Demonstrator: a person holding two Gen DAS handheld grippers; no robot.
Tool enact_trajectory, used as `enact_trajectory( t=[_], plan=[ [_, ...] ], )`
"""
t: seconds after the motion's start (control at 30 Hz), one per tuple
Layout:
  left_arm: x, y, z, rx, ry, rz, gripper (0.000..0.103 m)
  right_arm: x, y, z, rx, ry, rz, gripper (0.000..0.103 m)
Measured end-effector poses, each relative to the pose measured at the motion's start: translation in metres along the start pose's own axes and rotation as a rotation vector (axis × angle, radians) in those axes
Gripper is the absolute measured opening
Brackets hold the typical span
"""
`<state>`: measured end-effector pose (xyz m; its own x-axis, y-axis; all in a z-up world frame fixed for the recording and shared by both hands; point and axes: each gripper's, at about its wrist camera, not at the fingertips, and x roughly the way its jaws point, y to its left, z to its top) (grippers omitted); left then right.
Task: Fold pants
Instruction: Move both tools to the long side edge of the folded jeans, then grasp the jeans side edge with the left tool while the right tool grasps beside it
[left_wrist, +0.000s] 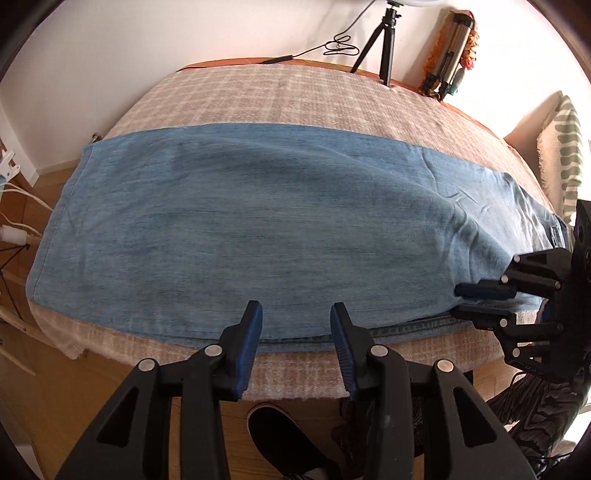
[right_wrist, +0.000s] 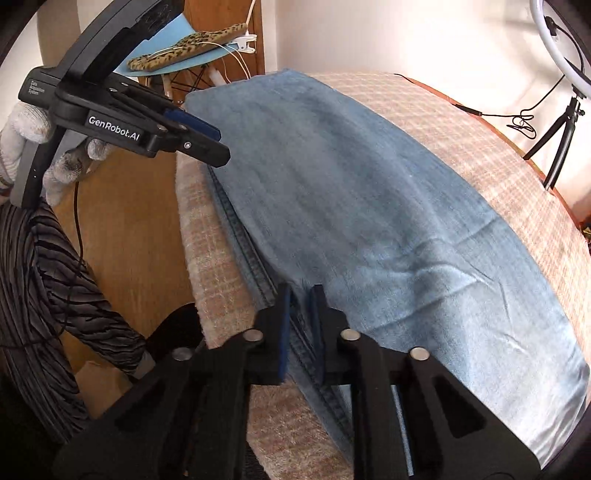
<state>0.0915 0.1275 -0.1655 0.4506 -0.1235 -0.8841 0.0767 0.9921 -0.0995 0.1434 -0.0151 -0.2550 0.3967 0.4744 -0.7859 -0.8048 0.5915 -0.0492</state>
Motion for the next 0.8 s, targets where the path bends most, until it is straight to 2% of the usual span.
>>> enact_trajectory(
  t=[0.07, 0.1, 0.23, 0.3, 0.33, 0.4, 0.47, 0.67, 0.8],
  plan=[
    [-0.002, 0.013, -0.001, -0.043, -0.009, 0.000, 0.036, -0.005, 0.004, 0.002, 0.000, 0.002, 0.077, 0.005],
    [-0.004, 0.021, -0.002, -0.062, -0.012, 0.004, 0.036, -0.007, 0.009, 0.004, -0.007, -0.002, 0.089, 0.005],
    [-0.012, 0.052, -0.008, -0.140, -0.031, 0.036, 0.036, 0.000, 0.016, 0.004, -0.051, 0.052, 0.038, 0.005],
    [-0.016, 0.067, -0.010, -0.185, -0.046, 0.041, 0.036, -0.001, 0.019, 0.005, -0.057, 0.043, -0.020, 0.007],
    [-0.018, 0.076, -0.011, -0.209, -0.054, 0.041, 0.036, -0.002, 0.019, 0.006, -0.055, 0.041, -0.024, 0.010],
    [-0.020, 0.092, -0.014, -0.249, -0.061, 0.045, 0.036, -0.007, 0.022, 0.008, -0.065, 0.012, -0.029, 0.024],
    [-0.022, 0.110, -0.013, -0.276, -0.065, 0.095, 0.036, -0.008, 0.024, 0.009, -0.075, 0.000, -0.028, 0.030],
    [-0.036, 0.194, 0.001, -0.434, -0.098, 0.193, 0.036, 0.004, 0.014, 0.007, -0.053, 0.030, -0.029, 0.030],
    [-0.042, 0.244, 0.001, -0.551, -0.107, 0.196, 0.036, 0.008, 0.013, 0.005, -0.038, 0.040, -0.017, 0.030]
  ],
)
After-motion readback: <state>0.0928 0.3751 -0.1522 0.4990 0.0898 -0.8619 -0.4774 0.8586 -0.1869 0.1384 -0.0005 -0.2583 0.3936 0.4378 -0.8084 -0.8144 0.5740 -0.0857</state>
